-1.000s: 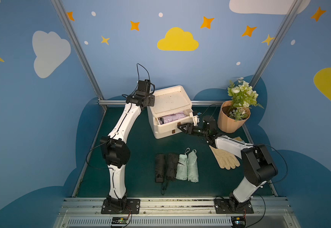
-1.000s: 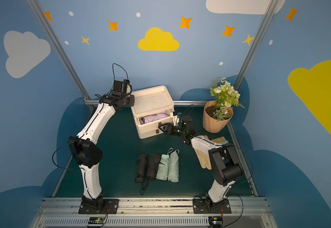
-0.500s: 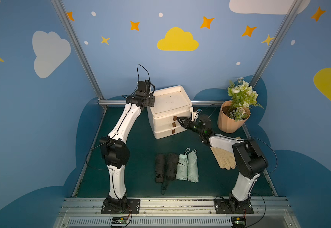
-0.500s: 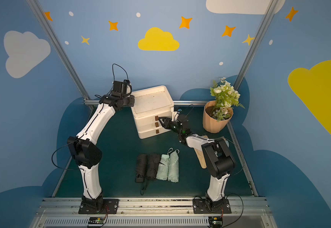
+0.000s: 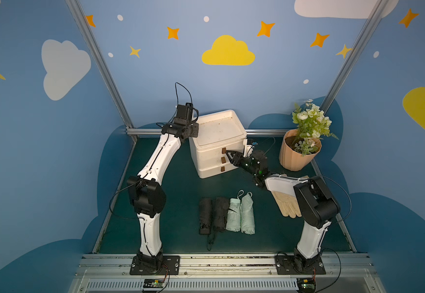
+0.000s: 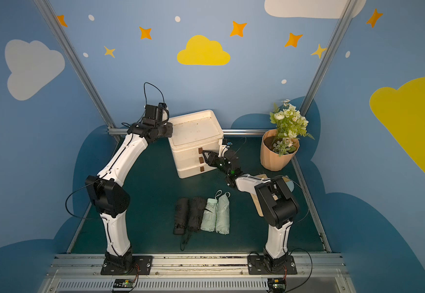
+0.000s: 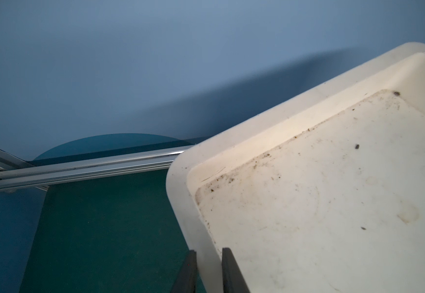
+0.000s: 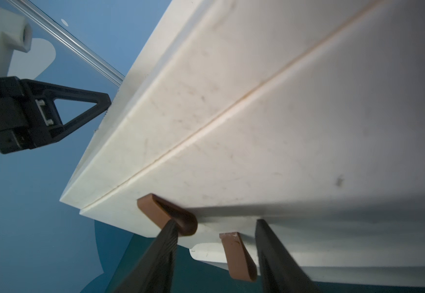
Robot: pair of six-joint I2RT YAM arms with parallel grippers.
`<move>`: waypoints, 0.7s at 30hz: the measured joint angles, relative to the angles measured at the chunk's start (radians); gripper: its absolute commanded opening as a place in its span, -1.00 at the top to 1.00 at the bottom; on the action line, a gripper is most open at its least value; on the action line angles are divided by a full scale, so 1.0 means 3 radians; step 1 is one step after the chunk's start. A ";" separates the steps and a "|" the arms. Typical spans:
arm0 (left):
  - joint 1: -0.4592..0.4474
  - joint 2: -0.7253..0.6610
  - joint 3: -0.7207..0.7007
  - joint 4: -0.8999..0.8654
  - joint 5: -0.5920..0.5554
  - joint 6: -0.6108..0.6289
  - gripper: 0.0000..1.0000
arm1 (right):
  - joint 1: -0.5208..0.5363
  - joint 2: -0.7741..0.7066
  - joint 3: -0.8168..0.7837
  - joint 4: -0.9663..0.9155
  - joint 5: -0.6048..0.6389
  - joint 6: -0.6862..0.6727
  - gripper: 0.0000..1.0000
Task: Place the umbrella in the drawer by color
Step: Close the drawer in the storage box.
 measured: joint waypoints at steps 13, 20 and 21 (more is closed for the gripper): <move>0.0000 -0.0052 -0.0108 0.0090 0.0013 -0.0020 0.59 | -0.0103 -0.0220 -0.0680 0.0379 -0.0533 0.0281 -0.47; 0.0000 -0.0058 -0.0121 0.0103 0.0019 -0.0020 0.59 | -0.0086 0.0467 -0.0406 0.0546 -0.0856 0.0595 -0.40; 0.0000 -0.0058 -0.0121 0.0103 0.0020 -0.0013 0.59 | -0.0080 0.0509 -0.0355 0.0548 -0.0880 0.0619 -0.39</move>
